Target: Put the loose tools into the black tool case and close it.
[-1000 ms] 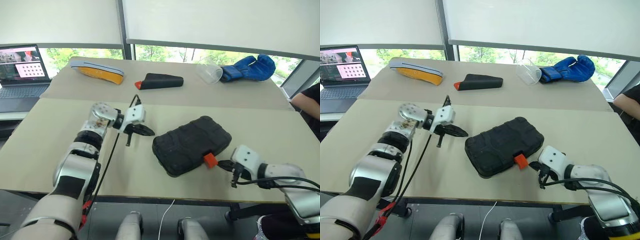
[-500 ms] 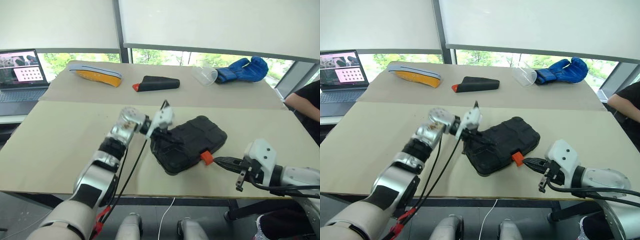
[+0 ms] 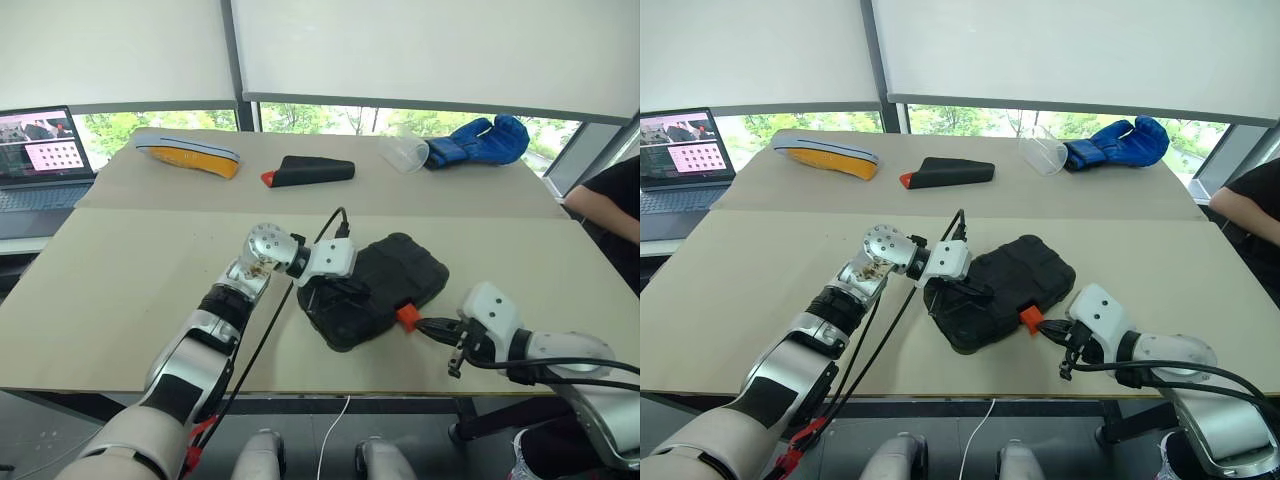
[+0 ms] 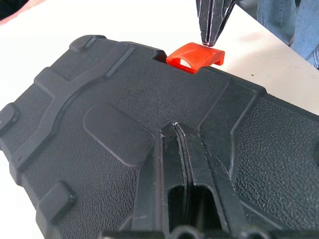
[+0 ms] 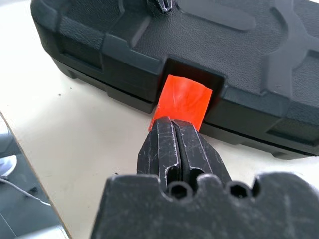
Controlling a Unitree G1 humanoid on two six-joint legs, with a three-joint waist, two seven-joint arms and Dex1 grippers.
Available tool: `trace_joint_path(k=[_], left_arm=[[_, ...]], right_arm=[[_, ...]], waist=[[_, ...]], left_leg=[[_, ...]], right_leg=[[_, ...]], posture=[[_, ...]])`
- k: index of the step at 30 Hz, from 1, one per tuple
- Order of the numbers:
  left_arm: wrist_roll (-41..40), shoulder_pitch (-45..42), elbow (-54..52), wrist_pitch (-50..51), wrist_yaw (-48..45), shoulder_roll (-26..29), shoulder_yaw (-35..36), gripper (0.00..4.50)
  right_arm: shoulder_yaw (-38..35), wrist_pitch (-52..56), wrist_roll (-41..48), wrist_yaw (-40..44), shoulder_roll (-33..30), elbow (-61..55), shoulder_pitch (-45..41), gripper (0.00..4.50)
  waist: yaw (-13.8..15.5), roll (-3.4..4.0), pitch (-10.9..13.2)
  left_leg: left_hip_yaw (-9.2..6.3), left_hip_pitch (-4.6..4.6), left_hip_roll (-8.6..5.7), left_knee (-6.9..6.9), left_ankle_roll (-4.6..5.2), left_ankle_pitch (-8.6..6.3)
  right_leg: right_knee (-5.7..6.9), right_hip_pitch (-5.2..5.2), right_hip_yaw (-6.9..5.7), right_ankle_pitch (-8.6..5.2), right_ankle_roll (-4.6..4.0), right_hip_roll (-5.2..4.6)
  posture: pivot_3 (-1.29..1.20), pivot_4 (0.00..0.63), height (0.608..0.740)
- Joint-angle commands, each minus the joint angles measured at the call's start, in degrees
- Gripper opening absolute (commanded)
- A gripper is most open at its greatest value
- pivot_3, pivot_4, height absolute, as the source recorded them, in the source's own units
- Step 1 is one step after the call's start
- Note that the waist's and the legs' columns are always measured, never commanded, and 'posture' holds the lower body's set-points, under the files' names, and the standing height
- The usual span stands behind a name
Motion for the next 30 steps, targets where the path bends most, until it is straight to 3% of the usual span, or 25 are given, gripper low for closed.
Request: trace_joint_path(k=[1, 5, 13, 20, 24, 30], left_arm=[[1.7, 2.1, 1.7, 2.0, -1.2, 0.1, -2.3, 0.05], [1.3, 1.9, 1.3, 2.8, -1.2, 0.0, -1.9, 0.05], [1.0, 1.9, -0.1, 3.3, -1.9, 0.2, -1.8, 0.05], [1.3, 1.1, -0.4, 2.4, -2.2, 0.7, -1.8, 0.05], [1.3, 0.7, 0.0, 2.3, -2.1, 0.7, -1.7, 0.05], [1.2, 0.8, -0.1, 2.1, -2.0, 0.7, -1.7, 0.05]], right_arm=[[-6.9, 1.9, 6.2, 3.2, -2.0, -5.8, 1.1, 0.0], [-7.9, 2.4, 6.0, 0.7, -1.3, -4.4, -0.2, 0.0], [3.9, -3.0, -3.6, -3.0, 3.0, 6.2, -3.3, 0.0], [8.1, -6.0, -8.2, -4.9, 7.1, 12.9, -6.2, 0.0], [6.3, -5.6, -7.0, -4.7, 8.0, 11.3, -5.5, 0.0], [-2.9, 0.5, 0.9, -2.6, 5.8, 1.4, -1.9, 0.0]], waist=[[0.1, 0.01, 0.0], [0.0, -0.06, -0.1], [-0.1, -0.06, -0.1], [-0.1, -0.06, -0.1], [-0.1, -0.06, -0.1], [-0.1, -0.05, -0.1]], left_leg=[[0.0, 0.0, 0.0, -0.03, 0.01, 0.0], [-0.01, 0.04, 0.0, -0.07, 0.02, 0.01], [0.0, 0.06, 0.0, -0.14, -0.01, 0.0], [0.01, 0.05, 0.0, -0.18, 0.02, 0.01], [0.01, 0.05, 0.0, -0.22, 0.03, 0.02], [0.01, 0.04, 0.0, -0.23, 0.02, 0.01]], right_leg=[[0.0, 0.01, 0.01, -0.02, 0.0, 0.01], [0.0, 0.02, 0.01, -0.03, 0.0, 0.02], [-0.01, -0.02, 0.0, -0.04, -0.03, 0.01], [-0.02, -0.04, 0.01, -0.05, -0.04, 0.02], [-0.03, -0.06, 0.01, -0.06, -0.06, 0.03], [-0.02, -0.07, 0.01, -0.06, -0.06, 0.03]], posture=[[0.0, 0.15, 0.74], [0.0, 0.15, 0.74], [0.0, 0.15, 0.74], [0.0, 0.15, 0.74], [0.0, 0.15, 0.74], [0.0, 0.15, 0.74]])
